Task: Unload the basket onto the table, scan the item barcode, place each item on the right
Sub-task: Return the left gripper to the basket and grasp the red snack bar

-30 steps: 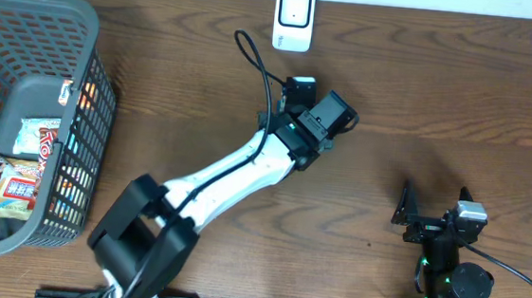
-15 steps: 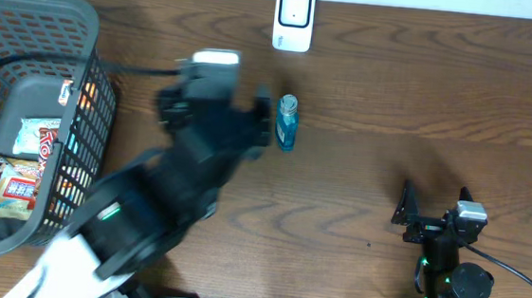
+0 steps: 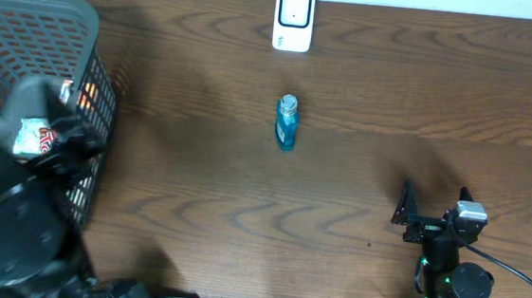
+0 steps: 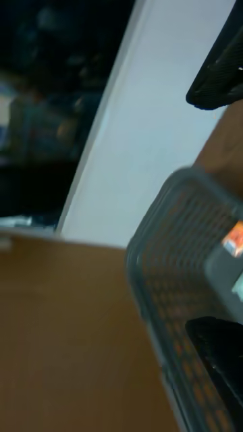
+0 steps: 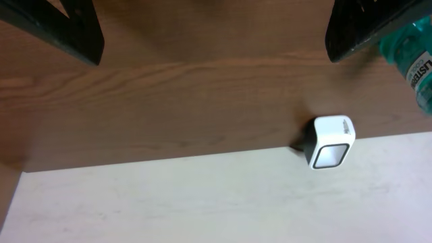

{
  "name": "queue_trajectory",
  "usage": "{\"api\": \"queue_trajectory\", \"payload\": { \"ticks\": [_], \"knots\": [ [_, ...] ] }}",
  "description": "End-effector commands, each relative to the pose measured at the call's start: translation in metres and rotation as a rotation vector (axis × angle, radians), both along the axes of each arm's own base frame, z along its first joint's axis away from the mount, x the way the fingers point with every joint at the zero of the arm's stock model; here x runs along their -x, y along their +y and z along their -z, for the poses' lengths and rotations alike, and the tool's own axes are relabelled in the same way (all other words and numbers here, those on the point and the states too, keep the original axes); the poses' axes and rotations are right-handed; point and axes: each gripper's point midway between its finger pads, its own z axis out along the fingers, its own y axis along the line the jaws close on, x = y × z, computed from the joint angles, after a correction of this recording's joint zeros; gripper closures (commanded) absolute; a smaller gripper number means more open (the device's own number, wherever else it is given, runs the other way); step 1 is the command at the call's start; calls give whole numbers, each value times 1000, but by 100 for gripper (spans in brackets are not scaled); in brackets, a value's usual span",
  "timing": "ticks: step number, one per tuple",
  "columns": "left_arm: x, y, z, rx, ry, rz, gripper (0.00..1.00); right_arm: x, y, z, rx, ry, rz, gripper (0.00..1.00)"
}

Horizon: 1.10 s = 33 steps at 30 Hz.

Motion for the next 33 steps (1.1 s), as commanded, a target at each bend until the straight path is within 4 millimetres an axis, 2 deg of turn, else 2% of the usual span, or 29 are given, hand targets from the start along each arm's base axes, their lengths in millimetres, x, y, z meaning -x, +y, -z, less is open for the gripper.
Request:
{"api": "queue_trajectory", "payload": {
  "ticks": [1, 8, 13, 17, 20, 23, 26, 27, 30, 31, 33],
  "knots": [
    [15, 20, -5, -8, -15, -101, 2, 0, 0, 0, 10, 0, -2, 1],
    [14, 21, -8, -37, 0, -116, 2, 0, 0, 0, 10, 0, -2, 1],
    [10, 27, -21, 4, -60, -179, 2, 0, 0, 0, 10, 0, -2, 1],
    [-29, 6, -29, -123, 6, -82, 2, 0, 0, 0, 10, 0, -2, 1],
    [-47, 12, -26, -171, 54, -160, 2, 0, 0, 0, 10, 0, -2, 1],
    [-61, 36, -18, -202, 118, -290, 2, 0, 0, 0, 10, 0, -2, 1],
    [-77, 68, -2, -214, 194, -383, 2, 0, 0, 0, 10, 0, -2, 1],
    [-84, 86, 10, -181, 212, -425, 2, 0, 0, 0, 10, 0, -2, 1],
    [-96, 115, 40, -73, 238, -457, 2, 0, 0, 0, 10, 0, -2, 1],
    [-106, 129, 69, 21, 279, -433, 2, 0, 0, 0, 10, 0, -2, 1],
    [-116, 144, 105, 151, 329, -407, 2, 0, 0, 0, 10, 0, -2, 1]
  ]
}}
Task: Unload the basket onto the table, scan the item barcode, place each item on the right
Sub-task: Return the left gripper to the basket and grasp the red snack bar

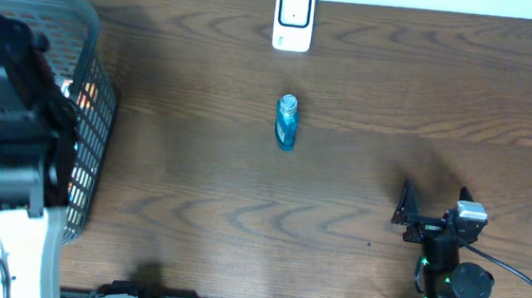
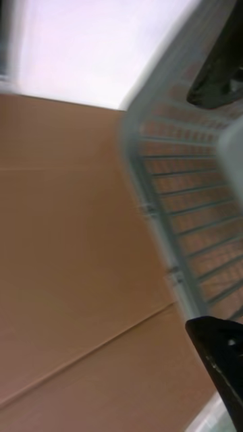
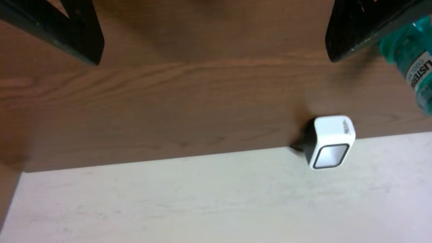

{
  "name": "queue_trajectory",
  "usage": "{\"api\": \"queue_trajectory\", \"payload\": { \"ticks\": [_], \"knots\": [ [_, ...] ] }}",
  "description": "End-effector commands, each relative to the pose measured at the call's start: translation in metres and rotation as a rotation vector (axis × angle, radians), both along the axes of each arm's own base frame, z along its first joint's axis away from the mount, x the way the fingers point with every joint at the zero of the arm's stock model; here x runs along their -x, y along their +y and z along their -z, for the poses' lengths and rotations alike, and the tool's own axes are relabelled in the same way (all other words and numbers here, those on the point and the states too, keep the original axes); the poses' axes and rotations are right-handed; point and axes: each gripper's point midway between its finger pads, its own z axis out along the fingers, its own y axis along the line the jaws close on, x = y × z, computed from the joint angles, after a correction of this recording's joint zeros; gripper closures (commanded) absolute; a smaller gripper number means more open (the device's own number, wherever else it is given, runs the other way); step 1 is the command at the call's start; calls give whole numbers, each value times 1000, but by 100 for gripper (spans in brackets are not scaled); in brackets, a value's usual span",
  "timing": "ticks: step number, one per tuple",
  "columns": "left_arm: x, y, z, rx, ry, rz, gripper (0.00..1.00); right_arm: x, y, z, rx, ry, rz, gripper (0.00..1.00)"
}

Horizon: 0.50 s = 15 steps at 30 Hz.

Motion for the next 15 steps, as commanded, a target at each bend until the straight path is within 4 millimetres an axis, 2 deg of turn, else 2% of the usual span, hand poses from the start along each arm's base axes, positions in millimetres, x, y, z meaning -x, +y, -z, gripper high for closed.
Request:
{"api": "queue_trajectory", "payload": {
  "ticks": [1, 2, 6, 9, 12, 15],
  "knots": [
    [-28, 24, 66, 317, -72, 36, 2, 0, 0, 0, 10, 0, -2, 1],
    [-31, 34, 91, 416, -67, 10, 2, 0, 0, 0, 10, 0, -2, 1],
    [-36, 51, 156, 635, 14, -30, 2, 0, 0, 0, 10, 0, -2, 1],
    [-30, 56, 200, 759, 106, -79, 2, 0, 0, 0, 10, 0, -2, 1],
    [-24, 55, 224, 826, 171, -112, 2, 0, 0, 0, 10, 0, -2, 1],
    [-22, 54, 234, 815, 256, -78, 2, 0, 0, 0, 10, 0, -2, 1]
  ]
}}
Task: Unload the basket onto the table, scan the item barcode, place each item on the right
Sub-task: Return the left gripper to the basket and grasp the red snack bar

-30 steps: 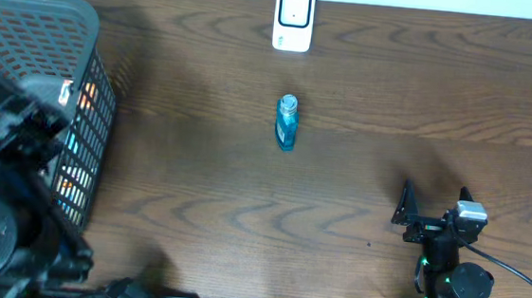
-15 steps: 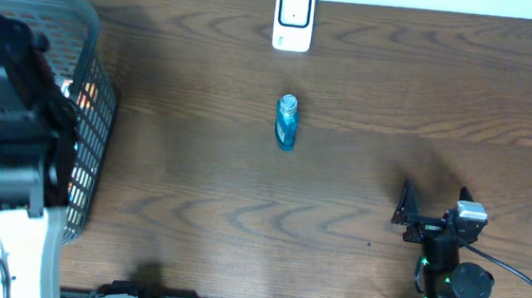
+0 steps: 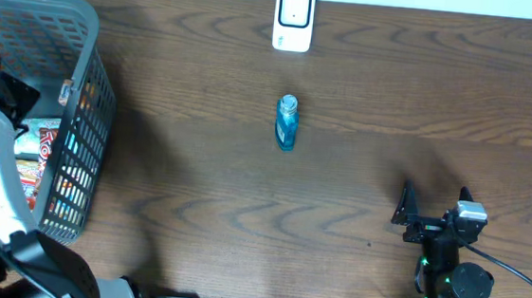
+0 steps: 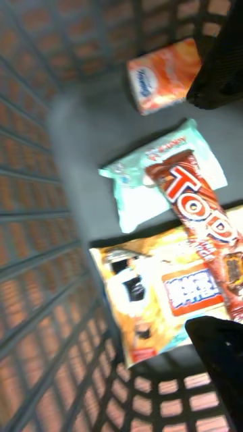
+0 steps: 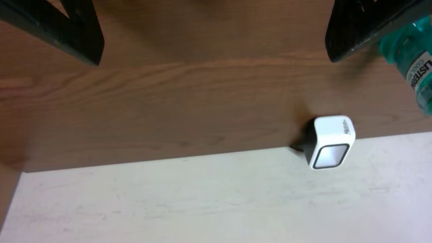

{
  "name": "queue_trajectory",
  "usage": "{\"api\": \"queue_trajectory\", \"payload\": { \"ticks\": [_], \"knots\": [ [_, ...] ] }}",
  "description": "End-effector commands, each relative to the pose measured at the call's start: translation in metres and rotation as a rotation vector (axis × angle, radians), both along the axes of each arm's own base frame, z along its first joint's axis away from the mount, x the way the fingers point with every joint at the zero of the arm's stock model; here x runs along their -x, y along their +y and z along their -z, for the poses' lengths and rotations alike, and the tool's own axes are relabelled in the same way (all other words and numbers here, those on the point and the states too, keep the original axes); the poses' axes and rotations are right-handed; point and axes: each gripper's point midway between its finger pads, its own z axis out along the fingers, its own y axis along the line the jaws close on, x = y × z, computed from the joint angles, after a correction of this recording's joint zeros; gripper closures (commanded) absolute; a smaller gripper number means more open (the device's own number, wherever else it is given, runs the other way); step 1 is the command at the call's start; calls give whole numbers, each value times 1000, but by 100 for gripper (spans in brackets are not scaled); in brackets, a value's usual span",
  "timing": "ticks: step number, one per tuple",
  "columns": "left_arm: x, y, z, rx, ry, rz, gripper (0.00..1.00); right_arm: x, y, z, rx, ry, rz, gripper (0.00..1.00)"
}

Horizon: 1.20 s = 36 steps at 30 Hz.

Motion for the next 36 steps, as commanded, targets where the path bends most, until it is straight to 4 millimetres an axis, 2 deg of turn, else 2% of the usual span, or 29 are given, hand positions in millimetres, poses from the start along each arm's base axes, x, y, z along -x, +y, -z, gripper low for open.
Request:
{"api": "queue_trajectory", "payload": {
  "ticks": [1, 5, 11, 18, 22, 27, 29, 33, 34, 35, 36],
  "knots": [
    [-3, -6, 7, 28, 21, 72, 2, 0, 0, 0, 10, 0, -2, 1],
    [-1, -7, 21, 11, 85, 170, 2, 0, 0, 0, 10, 0, -2, 1],
    [1, -8, 59, -4, 109, 220, 2, 0, 0, 0, 10, 0, -2, 1],
    [-9, -2, 73, -52, 64, 236, 2, 0, 0, 0, 10, 0, -2, 1],
    [-10, 0, 84, -55, 109, 287, 2, 0, 0, 0, 10, 0, -2, 1],
    [3, -11, 118, 41, 217, 320, 2, 0, 0, 0, 10, 0, -2, 1],
    [2, -24, 135, 115, 244, 405, 0, 0, 0, 0, 10, 0, -2, 1],
    [3, -36, 155, 193, 267, 447, 13, 0, 0, 0, 10, 0, -2, 1],
    [5, -36, 160, 203, 279, 447, 20, 0, 0, 0, 10, 0, -2, 1],
    [6, -37, 163, 210, 286, 447, 33, 0, 0, 0, 10, 0, -2, 1],
    [7, -37, 166, 216, 294, 446, 60, 0, 0, 0, 10, 0, -2, 1]
  ]
}}
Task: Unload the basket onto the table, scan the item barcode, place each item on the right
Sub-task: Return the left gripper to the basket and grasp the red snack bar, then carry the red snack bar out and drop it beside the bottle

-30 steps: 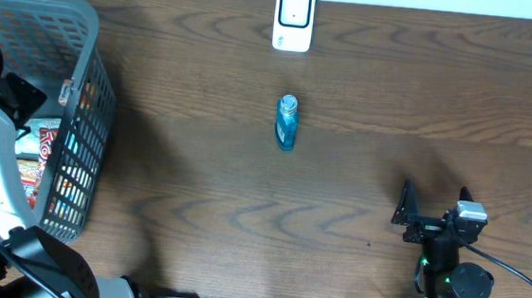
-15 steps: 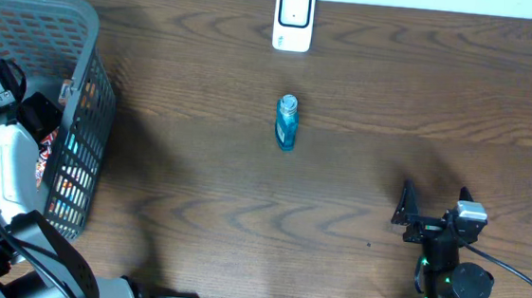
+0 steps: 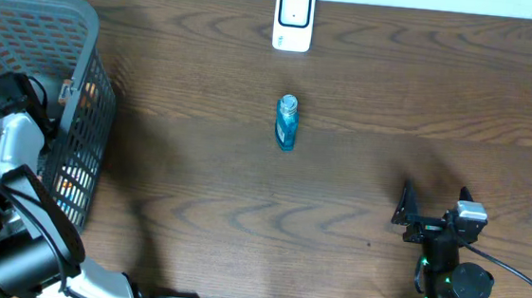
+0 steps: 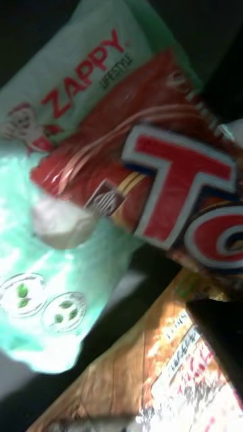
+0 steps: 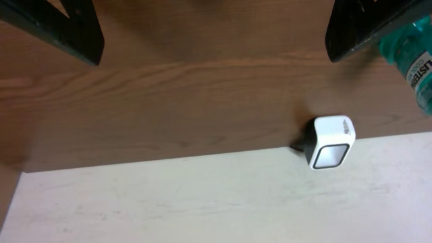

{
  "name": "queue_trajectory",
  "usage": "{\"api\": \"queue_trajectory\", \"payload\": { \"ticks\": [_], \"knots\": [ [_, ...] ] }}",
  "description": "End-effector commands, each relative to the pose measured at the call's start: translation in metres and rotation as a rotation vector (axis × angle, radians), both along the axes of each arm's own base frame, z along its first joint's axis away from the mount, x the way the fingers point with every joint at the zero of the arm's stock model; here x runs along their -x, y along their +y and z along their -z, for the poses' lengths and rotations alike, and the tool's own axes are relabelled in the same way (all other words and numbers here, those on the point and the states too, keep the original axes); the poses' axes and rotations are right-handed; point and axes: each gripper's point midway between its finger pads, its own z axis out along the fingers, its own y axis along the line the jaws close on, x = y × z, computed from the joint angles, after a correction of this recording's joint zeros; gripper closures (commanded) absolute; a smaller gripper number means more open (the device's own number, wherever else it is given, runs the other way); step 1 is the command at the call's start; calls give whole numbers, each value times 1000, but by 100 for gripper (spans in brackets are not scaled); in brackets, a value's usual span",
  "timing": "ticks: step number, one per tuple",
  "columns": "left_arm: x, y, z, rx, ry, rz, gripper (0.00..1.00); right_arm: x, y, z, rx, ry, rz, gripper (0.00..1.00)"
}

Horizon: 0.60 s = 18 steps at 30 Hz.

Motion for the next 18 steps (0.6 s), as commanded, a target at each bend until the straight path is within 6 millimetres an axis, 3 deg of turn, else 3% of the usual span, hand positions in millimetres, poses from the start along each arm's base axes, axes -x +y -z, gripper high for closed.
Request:
{"api": "queue_trajectory", "payload": {
  "ticks": [1, 2, 6, 10, 12, 14, 16, 18],
  "knots": [
    [4, -5, 13, 38, 32, 26, 76, 0, 0, 0, 10, 0, -2, 1],
    [4, -4, 13, 36, 29, 25, 92, 0, 0, 0, 10, 0, -2, 1],
    [-11, 5, -14, -8, -40, 25, 93, 0, 0, 0, 10, 0, -2, 1],
    [-29, 16, -69, -93, -172, 26, 92, 0, 0, 0, 10, 0, -2, 1],
    [-41, 24, -127, -178, -311, 20, 93, 0, 0, 0, 10, 0, -2, 1],
    [-46, 26, -167, -231, -410, 6, 93, 0, 0, 0, 10, 0, -2, 1],
    [-44, 25, -235, -302, -605, -58, 92, 0, 0, 0, 10, 0, -2, 1],
    [-36, 20, -280, -319, -765, -143, 92, 0, 0, 0, 10, 0, -2, 1]
  ]
}}
